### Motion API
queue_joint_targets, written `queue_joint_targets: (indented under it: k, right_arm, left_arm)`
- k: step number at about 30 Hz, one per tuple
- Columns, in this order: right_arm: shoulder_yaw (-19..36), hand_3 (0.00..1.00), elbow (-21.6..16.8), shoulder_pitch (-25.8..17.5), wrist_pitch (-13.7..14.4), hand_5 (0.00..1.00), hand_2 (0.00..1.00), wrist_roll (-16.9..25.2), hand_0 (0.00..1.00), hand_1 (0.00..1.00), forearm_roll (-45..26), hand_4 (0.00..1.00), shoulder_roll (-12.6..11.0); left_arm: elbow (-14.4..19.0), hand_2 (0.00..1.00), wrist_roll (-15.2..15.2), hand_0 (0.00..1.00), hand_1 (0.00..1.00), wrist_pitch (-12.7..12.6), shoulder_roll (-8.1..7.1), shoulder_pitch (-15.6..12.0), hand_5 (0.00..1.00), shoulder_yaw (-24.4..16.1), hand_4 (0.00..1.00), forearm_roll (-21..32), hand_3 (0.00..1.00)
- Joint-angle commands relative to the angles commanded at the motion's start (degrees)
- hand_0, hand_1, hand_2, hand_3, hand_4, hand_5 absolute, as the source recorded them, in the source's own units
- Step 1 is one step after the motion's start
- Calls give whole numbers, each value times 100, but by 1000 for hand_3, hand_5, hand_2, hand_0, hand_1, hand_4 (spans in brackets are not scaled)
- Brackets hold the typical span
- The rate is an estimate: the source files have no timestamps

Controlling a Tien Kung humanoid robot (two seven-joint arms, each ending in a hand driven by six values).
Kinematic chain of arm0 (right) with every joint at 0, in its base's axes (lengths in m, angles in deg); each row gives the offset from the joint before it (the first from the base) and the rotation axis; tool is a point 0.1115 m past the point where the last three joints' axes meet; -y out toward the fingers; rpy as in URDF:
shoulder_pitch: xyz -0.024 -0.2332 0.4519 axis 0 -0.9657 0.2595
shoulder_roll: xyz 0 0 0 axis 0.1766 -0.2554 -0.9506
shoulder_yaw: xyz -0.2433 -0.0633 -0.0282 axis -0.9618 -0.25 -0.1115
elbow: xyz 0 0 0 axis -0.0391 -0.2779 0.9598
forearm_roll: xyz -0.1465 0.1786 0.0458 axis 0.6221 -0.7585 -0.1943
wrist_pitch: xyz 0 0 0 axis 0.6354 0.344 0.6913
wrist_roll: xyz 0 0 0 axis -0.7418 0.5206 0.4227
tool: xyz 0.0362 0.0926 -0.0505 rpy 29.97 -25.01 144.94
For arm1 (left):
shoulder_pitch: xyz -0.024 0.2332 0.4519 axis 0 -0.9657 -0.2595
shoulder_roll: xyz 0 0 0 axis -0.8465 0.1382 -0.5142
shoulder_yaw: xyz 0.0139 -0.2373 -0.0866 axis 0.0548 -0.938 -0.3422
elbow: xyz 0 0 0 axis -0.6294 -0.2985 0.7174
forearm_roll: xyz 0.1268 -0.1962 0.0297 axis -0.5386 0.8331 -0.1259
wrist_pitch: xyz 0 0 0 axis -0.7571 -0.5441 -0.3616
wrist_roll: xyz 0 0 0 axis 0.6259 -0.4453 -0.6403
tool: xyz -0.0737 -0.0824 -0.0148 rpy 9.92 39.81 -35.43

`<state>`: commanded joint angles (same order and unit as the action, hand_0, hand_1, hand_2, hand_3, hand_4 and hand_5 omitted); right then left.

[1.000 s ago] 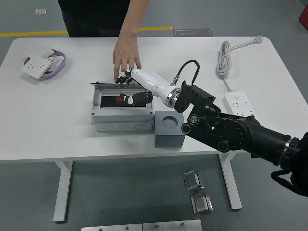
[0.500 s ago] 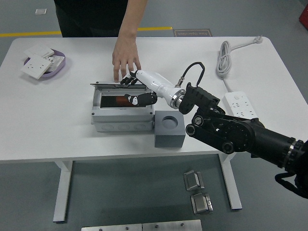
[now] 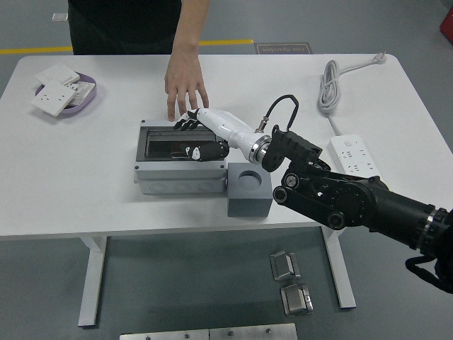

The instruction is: Pick up the cylinder from the cube,place it in the box,flap close box

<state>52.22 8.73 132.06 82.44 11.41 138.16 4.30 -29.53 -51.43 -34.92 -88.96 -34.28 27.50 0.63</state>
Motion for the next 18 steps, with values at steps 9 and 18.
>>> queue_joint_targets:
  k: [9,18]
  right_arm:
    - [860,719,-452,-411,-118,216,690,-160,798,711,563,613,-277]
    - [2403,720,-1422,-1479,-143,223,690,-136,797,710,1276,611,-604]
  left_arm:
    - [0,546,54,580,627,5,20,-46,301,-73,609,-44,549]
    - [0,545,89,579,627,-8,78,-142,298,19,605,134,549]
